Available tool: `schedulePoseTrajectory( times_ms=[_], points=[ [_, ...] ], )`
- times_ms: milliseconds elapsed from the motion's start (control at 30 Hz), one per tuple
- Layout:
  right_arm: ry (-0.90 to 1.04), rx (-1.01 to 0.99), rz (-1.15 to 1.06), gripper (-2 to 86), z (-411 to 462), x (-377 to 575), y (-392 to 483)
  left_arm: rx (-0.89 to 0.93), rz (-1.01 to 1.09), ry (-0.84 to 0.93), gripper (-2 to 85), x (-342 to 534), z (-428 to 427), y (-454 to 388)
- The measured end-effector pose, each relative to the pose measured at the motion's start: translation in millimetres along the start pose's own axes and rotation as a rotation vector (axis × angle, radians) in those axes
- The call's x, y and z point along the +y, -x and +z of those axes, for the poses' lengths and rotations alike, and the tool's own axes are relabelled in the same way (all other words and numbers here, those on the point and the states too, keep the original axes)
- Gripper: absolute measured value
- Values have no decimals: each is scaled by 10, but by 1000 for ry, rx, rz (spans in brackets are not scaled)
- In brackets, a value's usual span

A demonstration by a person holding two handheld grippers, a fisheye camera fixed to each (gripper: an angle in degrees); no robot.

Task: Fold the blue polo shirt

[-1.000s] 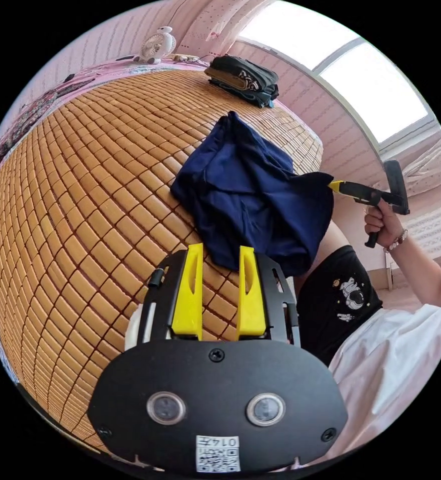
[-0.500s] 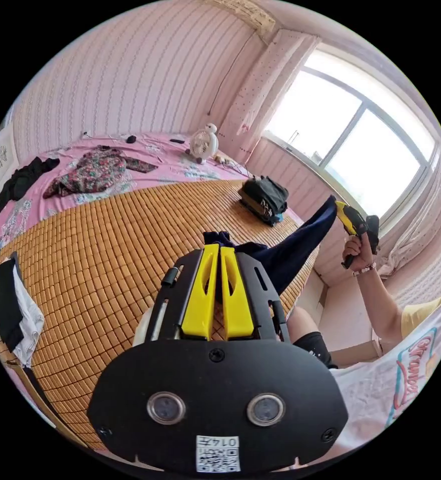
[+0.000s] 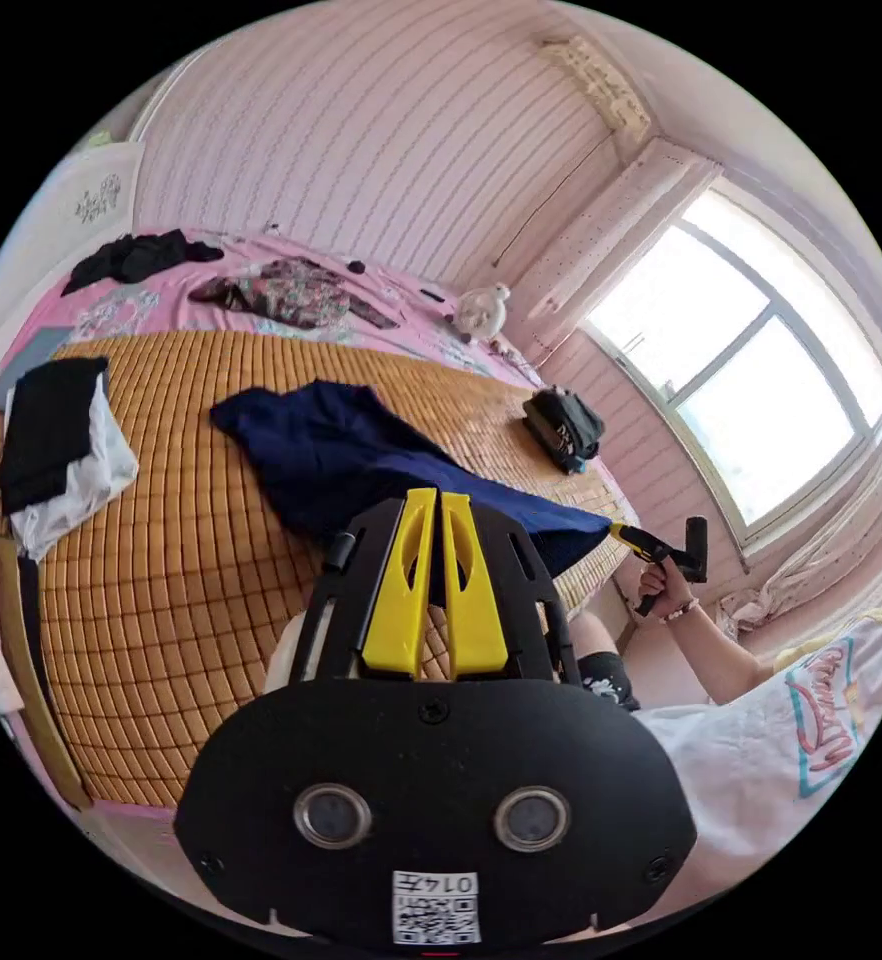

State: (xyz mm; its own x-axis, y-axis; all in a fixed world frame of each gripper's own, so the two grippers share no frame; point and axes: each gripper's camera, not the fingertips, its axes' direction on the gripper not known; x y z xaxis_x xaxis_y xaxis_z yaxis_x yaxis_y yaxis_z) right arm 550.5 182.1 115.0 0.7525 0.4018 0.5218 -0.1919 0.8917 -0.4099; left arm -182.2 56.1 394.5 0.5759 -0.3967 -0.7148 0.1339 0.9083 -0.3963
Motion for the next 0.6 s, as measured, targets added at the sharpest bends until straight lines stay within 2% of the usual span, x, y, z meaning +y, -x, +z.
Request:
schedulePoseTrajectory(
  times_ms=[33, 100, 167, 233, 400, 500, 567, 600],
  points=[
    [92, 34, 35, 1, 172, 93, -148, -1, -35, 38, -6, 130, 107, 92],
    [157, 82, 82, 2, 322, 212, -314, 31, -198, 160, -1, 646, 420, 428],
    [218, 115, 100, 2, 434, 267, -446, 38, -256, 178, 7, 932, 496, 525],
    [225, 134, 96, 2, 447, 243, -502, 32, -244, 193, 30, 1075, 530, 502],
    [195, 184, 84, 2, 330, 74, -642, -175, -69, 232, 75, 1132, 592, 142],
    [30, 12, 151, 2, 40, -4, -811, -244, 8, 252, 86, 1088, 699, -54],
    [-166, -233, 341, 1, -174, 38, -1147, -276, 60, 251, 95, 1061, 776, -171],
    [-207, -291, 405, 1, -193, 71, -1254, -294, 83, 254, 102, 1037, 837, -237]
  ],
)
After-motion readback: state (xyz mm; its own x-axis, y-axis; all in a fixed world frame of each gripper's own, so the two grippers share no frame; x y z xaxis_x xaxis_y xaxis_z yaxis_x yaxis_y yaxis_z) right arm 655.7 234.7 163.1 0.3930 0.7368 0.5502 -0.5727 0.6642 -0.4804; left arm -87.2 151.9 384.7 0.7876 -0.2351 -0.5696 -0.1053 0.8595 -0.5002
